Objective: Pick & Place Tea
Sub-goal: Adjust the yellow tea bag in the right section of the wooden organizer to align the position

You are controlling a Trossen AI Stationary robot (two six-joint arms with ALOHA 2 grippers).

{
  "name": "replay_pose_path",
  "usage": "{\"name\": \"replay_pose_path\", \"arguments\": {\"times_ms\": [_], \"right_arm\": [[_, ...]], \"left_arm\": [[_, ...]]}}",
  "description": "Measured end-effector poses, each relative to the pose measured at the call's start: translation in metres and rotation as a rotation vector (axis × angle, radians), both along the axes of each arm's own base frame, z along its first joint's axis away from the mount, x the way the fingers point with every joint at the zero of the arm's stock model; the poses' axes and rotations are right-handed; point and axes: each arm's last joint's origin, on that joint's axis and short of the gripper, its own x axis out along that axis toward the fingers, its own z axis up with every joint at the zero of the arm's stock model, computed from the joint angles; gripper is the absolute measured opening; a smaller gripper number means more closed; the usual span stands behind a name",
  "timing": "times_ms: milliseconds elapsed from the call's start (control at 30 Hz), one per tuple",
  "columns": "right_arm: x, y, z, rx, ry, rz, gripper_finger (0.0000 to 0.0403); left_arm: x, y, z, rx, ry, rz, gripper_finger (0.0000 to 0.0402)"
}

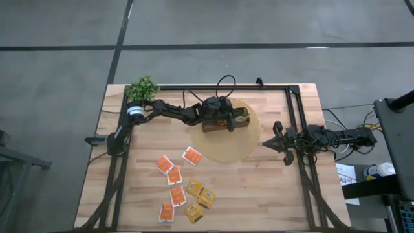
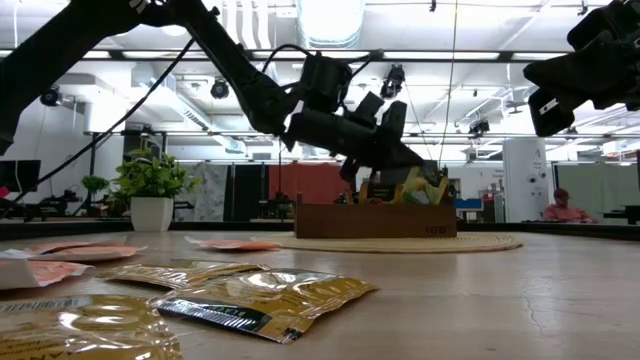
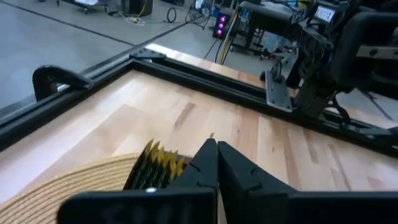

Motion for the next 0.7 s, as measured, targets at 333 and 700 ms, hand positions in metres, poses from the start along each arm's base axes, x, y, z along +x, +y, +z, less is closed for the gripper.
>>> {"name": "replay_pose_path", "arguments": {"times_ms": [333,700], "right_arm": [[0.000,0.000,0.000,0.000,0.000,0.000,0.0008],[0.000,0.000,0.000,0.000,0.001,0.000,0.0008]], "left_arm": [[-0.001,0.000,0.000,-0.101,-0.027,0.030,0.0001],[-0.014,0.002,0.011,-0.122,-0.143,0.103,0.0000]]}}
